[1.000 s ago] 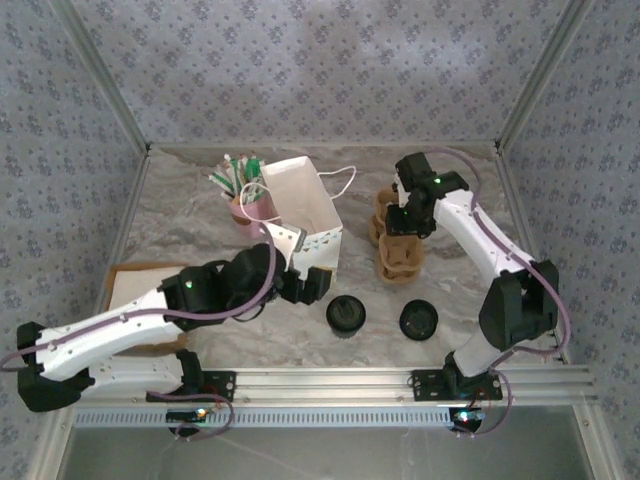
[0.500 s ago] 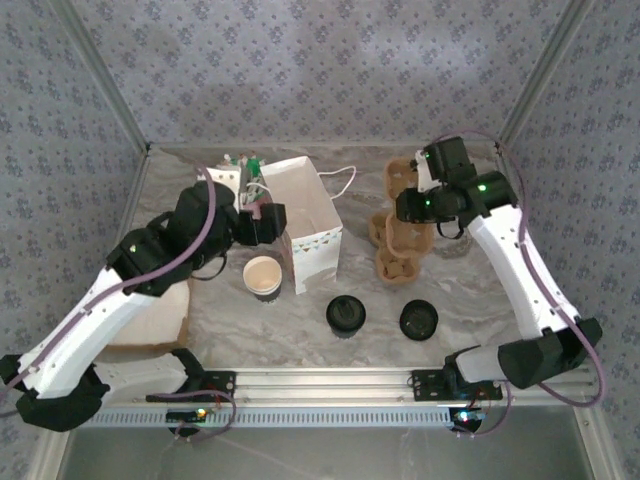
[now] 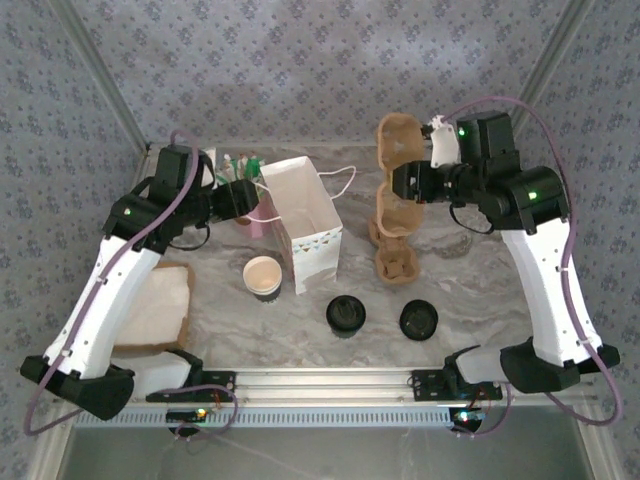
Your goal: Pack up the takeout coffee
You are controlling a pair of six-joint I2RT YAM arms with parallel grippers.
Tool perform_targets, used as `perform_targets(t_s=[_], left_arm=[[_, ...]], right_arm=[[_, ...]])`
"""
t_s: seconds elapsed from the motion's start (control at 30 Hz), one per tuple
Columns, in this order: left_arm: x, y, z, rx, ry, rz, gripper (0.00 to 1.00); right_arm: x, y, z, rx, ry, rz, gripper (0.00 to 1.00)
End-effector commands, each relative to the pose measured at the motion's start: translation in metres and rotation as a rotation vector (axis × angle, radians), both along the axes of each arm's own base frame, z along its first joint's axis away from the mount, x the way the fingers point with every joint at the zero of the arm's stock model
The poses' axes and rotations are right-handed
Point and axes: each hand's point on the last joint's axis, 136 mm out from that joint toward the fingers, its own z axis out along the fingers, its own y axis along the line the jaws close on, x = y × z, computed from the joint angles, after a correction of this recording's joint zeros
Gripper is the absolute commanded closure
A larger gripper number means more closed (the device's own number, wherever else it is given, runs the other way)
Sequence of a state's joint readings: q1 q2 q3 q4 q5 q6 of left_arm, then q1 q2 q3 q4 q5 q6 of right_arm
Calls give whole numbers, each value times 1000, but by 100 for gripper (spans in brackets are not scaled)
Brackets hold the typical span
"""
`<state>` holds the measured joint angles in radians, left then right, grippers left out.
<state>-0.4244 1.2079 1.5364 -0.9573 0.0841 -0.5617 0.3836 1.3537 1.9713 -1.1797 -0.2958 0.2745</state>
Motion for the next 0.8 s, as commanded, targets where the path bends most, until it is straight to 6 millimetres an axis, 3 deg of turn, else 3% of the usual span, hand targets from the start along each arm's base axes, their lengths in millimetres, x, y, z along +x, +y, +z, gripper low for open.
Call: perform_targets(t_s=[0.0,0.17,0.4,0.77], left_arm=[[-5,-15,-1,-94,29,-79,39],[-7,-14,-12,-107,53,-89,50],[-10,-13,-20,-119,69,-106,54],[-19,-15,-20,-127,54,-148,54]], right_arm=[[-9,26,14,91,32,97,62],[-7,58,30,168,39,189,62],[1,102,41,247,60,289,62],[27,155,16,233,128,334,64]])
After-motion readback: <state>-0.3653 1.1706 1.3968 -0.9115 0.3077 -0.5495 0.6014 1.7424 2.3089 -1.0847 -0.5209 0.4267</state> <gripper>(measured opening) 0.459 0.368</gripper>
